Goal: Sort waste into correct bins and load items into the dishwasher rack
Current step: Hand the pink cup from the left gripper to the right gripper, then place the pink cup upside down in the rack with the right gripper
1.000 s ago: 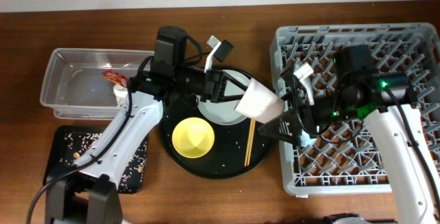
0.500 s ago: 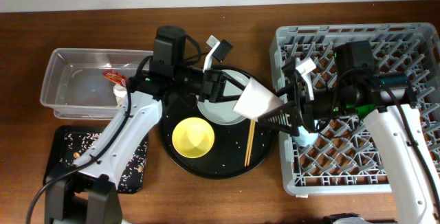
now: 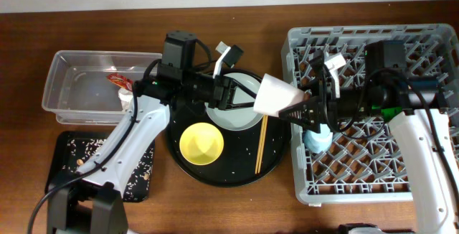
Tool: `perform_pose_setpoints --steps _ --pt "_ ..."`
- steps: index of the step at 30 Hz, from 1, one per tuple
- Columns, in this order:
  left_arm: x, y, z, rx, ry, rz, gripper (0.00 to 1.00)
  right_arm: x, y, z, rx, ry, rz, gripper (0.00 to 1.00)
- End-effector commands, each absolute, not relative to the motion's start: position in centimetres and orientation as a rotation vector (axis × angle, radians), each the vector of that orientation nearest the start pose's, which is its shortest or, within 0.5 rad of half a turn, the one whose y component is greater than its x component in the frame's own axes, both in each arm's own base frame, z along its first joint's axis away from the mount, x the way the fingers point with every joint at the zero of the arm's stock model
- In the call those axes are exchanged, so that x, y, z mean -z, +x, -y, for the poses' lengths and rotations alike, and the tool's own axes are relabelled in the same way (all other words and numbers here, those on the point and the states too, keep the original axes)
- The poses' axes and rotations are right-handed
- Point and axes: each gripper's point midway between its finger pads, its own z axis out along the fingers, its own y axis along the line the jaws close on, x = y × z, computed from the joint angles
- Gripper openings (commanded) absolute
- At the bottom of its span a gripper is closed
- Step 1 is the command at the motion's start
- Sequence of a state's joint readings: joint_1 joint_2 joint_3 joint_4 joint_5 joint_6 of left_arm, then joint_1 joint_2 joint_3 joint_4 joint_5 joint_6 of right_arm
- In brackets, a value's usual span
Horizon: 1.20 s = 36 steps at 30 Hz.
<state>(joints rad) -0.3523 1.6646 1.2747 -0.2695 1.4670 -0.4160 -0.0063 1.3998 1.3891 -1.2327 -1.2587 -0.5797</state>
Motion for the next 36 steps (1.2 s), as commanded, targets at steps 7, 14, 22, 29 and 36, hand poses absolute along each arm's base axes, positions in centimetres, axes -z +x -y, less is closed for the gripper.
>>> perform_pose_setpoints --steps 7,14,22,29,36 --pt "-28.8 28.1 28.6 2.037 0.861 -1.985 0.16 -32.0 26.5 -16.0 -1.38 -0.852 -1.906 0.58" --pt "-28.7 27.4 29.5 2.036 0.887 -1.991 0.16 -32.2 26.6 -16.0 -1.377 -0.859 -1.89 0.58" --pt "-27.5 29.3 29.5 1.895 0.82 -2.038 0.24 -32.5 27.3 -16.0 -1.392 -0.809 -1.91 0.58" --pt "-27.1 31.3 27.9 1.828 0.736 -2.057 0.43 -31.4 27.5 -15.6 -1.338 -0.797 -1.978 0.57" --pt "-26.2 34.0 24.8 1.75 0.574 -2.115 0.49 -27.0 29.6 -12.9 -1.026 -0.673 -2.277 0.57"
